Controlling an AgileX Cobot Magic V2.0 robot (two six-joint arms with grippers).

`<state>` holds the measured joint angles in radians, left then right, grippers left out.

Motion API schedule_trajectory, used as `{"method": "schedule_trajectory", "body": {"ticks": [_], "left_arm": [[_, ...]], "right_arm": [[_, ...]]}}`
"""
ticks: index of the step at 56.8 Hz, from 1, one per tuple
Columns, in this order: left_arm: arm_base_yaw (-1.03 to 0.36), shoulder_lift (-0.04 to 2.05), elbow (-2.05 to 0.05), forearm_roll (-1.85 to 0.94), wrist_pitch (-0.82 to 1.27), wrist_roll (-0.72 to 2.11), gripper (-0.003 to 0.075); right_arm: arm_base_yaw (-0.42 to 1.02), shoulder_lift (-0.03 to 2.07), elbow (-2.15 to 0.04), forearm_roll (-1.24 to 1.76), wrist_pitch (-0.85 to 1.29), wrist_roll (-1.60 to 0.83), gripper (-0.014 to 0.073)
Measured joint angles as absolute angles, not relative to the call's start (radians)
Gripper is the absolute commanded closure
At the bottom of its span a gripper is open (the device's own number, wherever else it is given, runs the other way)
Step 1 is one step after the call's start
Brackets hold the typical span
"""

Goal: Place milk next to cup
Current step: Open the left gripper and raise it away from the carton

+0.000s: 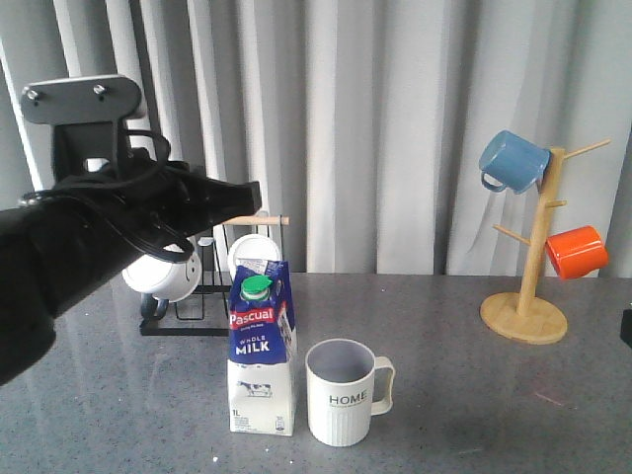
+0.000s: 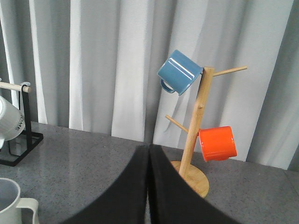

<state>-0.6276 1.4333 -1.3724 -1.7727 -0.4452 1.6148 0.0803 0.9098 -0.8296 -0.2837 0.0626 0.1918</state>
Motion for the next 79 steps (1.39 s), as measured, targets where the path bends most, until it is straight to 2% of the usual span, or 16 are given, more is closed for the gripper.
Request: {"method": "schedule_trajectory", "body": {"ticks": [12, 28, 43, 51, 57, 66, 73, 79], "left_arm": [[-0.628, 1.414, -1.372, -1.773, -0.404, 1.604, 0.0728], [-0.628, 1.415, -1.372, -1.748, -0.079, 1.592, 0.0728], [-0.648, 1.416, -1.362, -1.724, -0.132, 1.553, 0.0728], [-0.690, 1.415, -1.295, -1.328, -0.175, 1.243, 0.0728], [-0.688, 1.394, -1.221, -0.847, -0.136, 0.762, 0.0728], [-0.601, 1.290, -1.112, -0.174, 0.063, 0.082, 0.0727], [-0.506, 1.181, -1.018, 0.097, 0.239, -0.242, 0.0727], [-0.427, 1.068, -0.897, 0.154, 0.277, -0.269, 0.0727]], "right_arm": [[0.080, 0.910, -0.830, -0.284, 0.063, 0.192, 0.0602], [0.080, 0.910, -0.830, -0.284, 0.063, 0.192, 0.0602], [0.080, 0.910, -0.830, -0.284, 0.063, 0.192, 0.0602], [0.080, 0.910, -0.830, -0.284, 0.063, 0.192, 0.0602], [0.080, 0.910, -0.830, -0.284, 0.063, 0.192, 0.0602], [0.080, 0.910, -0.830, -0.284, 0.063, 0.192, 0.0602], [0.080, 0.910, -0.830, -0.284, 0.063, 0.192, 0.0602], [0.080, 0.910, -0.830, -0.284, 0.063, 0.192, 0.0602]]}}
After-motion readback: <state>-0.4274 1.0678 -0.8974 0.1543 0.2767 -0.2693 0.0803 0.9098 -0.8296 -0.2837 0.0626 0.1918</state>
